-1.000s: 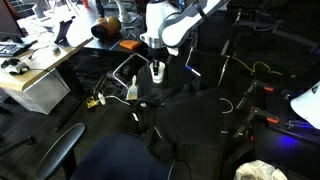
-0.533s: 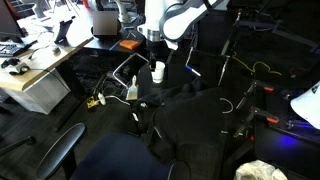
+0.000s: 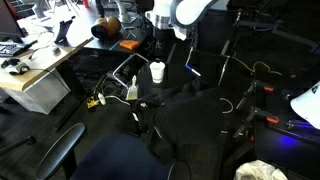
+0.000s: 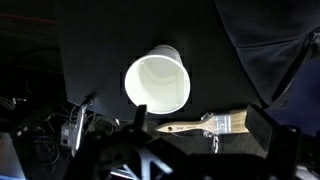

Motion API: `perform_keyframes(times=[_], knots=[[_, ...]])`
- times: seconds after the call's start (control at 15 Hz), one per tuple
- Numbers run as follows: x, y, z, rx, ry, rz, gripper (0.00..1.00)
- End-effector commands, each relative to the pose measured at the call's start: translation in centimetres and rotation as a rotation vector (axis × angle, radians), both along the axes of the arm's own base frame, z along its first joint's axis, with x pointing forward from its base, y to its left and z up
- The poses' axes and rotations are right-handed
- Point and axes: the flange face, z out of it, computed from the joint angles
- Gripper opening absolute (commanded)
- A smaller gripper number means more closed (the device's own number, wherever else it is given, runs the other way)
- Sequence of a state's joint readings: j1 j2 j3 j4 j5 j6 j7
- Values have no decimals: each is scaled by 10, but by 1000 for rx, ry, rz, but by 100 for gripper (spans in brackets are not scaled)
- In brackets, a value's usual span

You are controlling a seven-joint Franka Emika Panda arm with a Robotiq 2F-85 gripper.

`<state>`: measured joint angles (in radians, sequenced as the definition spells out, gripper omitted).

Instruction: Move the cup slightly to the left

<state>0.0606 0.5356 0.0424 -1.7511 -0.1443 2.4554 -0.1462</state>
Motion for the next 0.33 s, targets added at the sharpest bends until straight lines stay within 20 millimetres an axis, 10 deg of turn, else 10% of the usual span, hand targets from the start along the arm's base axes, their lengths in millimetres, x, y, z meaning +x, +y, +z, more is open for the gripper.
perform_keyframes(times=[0.0, 0.27], knots=[[-28, -9, 18, 2, -26, -54, 100], [-20, -9, 14, -1, -3, -41, 100]])
